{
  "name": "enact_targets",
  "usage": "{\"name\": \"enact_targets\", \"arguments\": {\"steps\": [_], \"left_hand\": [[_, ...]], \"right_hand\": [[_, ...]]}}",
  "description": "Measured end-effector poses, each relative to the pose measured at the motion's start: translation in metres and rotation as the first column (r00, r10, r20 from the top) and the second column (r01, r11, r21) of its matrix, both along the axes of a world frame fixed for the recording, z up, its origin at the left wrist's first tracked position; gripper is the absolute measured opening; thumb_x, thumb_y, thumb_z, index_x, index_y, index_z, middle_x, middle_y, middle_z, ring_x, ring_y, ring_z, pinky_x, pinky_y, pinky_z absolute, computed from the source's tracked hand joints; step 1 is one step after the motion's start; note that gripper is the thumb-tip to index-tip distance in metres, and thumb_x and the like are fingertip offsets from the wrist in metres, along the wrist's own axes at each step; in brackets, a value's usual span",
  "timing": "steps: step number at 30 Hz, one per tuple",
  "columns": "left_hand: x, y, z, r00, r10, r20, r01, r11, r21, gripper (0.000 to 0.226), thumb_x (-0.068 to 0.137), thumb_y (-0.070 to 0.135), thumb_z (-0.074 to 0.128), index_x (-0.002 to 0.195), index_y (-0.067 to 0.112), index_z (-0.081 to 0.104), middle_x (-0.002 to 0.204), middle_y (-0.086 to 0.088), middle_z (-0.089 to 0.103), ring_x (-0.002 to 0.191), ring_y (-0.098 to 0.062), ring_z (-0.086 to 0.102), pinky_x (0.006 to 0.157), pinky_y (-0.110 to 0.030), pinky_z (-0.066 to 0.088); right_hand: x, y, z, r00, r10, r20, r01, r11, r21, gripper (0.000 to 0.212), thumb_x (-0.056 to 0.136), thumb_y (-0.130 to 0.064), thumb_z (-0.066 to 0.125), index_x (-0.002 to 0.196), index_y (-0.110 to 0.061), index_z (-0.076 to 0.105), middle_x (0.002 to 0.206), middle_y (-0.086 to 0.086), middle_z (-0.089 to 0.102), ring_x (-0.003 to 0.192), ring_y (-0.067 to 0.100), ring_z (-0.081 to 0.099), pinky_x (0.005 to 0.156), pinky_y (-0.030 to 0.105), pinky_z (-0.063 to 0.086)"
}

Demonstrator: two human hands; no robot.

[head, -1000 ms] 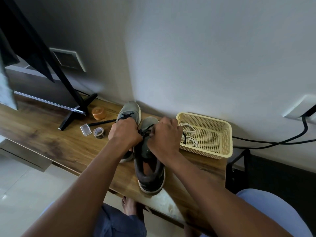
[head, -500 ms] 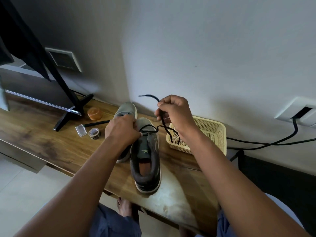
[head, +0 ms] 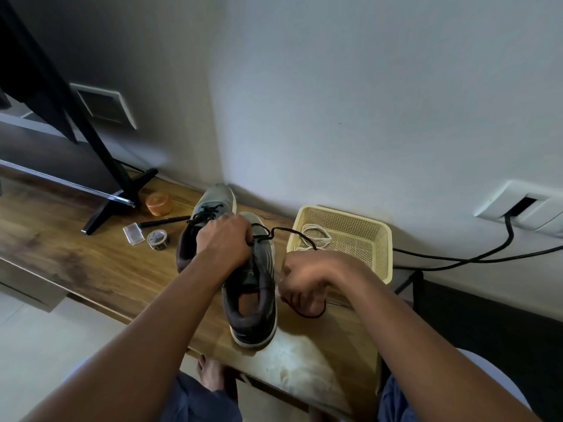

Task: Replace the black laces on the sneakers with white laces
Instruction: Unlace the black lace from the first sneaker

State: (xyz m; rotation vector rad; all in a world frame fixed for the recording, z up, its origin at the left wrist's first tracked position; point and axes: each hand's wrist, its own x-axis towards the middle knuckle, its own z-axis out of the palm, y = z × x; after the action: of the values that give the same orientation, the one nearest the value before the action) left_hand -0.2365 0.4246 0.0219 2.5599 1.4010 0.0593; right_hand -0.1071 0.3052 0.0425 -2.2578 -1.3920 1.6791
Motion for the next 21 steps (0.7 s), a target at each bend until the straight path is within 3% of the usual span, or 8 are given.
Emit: {"name": "enact_targets", "arguments": {"steps": [3,5,8,10,14,18,21], "left_hand": [[0.003,-0.001,-0.003,0.999,-0.021,-0.043,0.021,1.0,0.013,0.016,0.093,0.026,0.067,0.105,0.031,0.075,0.121,-0.005,0.061,0.106,-0.033,0.067,0.083,-0.04,0.055],[0.004,0.0,-0.006,0.995,-0.036,-0.097,0.037,0.999,0.01,0.02,0.094,0.024,0.064,0.111,0.025,0.074,0.123,-0.008,0.059,0.107,-0.035,0.067,0.087,-0.044,0.058],[0.006,0.001,-0.008,0.99,-0.045,-0.13,0.048,0.999,0.022,0.021,0.095,0.023,0.061,0.112,0.02,0.073,0.119,-0.01,0.06,0.103,-0.035,0.068,0.085,-0.045,0.059],[0.006,0.0,-0.009,0.992,-0.054,-0.117,0.056,0.998,0.014,0.018,0.094,0.021,0.06,0.105,0.02,0.074,0.116,-0.008,0.062,0.1,-0.034,0.068,0.083,-0.045,0.06],[0.008,0.0,-0.012,0.993,-0.1,-0.065,0.098,0.995,-0.031,0.01,0.091,0.018,0.062,0.092,0.018,0.072,0.112,-0.007,0.064,0.098,-0.034,0.068,0.086,-0.046,0.059],[0.009,0.004,-0.014,0.998,-0.065,-0.007,0.065,0.997,-0.035,0.009,0.092,0.019,0.066,0.085,0.023,0.063,0.11,-0.005,0.062,0.1,-0.034,0.064,0.076,-0.036,0.048],[0.007,0.011,-0.014,1.0,0.01,-0.012,-0.011,1.0,-0.017,0.006,0.093,0.019,0.063,0.099,0.019,0.066,0.113,-0.01,0.061,0.102,-0.036,0.063,0.075,-0.037,0.044]], "right_hand": [[0.001,0.001,-0.002,0.998,-0.066,-0.01,0.067,0.992,0.111,0.035,0.105,-0.037,0.057,0.085,-0.008,0.058,0.083,0.019,0.073,0.066,0.03,0.074,0.065,0.042,0.064],[-0.007,0.003,-0.004,0.992,-0.124,-0.018,0.125,0.976,0.178,0.038,0.101,-0.045,0.061,0.097,-0.007,0.059,0.092,0.025,0.073,0.075,0.037,0.077,0.071,0.051,0.065],[-0.023,0.005,-0.014,0.976,-0.055,0.209,-0.012,0.951,0.308,0.045,0.096,-0.052,0.063,0.112,-0.01,0.066,0.099,0.017,0.074,0.083,0.036,0.076,0.075,0.046,0.064],[-0.034,0.005,-0.026,0.949,-0.08,0.304,-0.031,0.939,0.343,0.045,0.093,-0.054,0.061,0.104,-0.011,0.071,0.097,0.012,0.074,0.082,0.033,0.074,0.071,0.041,0.062],[-0.045,0.004,-0.043,0.913,-0.232,0.335,0.073,0.901,0.427,0.031,0.092,-0.04,0.057,0.094,-0.01,0.067,0.1,0.013,0.071,0.094,0.036,0.069,0.067,0.033,0.047],[-0.05,0.005,-0.051,0.904,-0.257,0.341,0.059,0.866,0.496,0.006,0.087,-0.019,0.055,0.084,-0.015,0.058,0.075,0.003,0.056,0.086,0.035,0.067,0.063,0.033,0.042],[-0.051,0.005,-0.053,0.892,-0.234,0.387,0.013,0.869,0.495,0.016,0.089,-0.014,0.055,0.099,-0.009,0.066,0.095,0.012,0.069,0.094,0.037,0.068,0.065,0.035,0.045]]}}
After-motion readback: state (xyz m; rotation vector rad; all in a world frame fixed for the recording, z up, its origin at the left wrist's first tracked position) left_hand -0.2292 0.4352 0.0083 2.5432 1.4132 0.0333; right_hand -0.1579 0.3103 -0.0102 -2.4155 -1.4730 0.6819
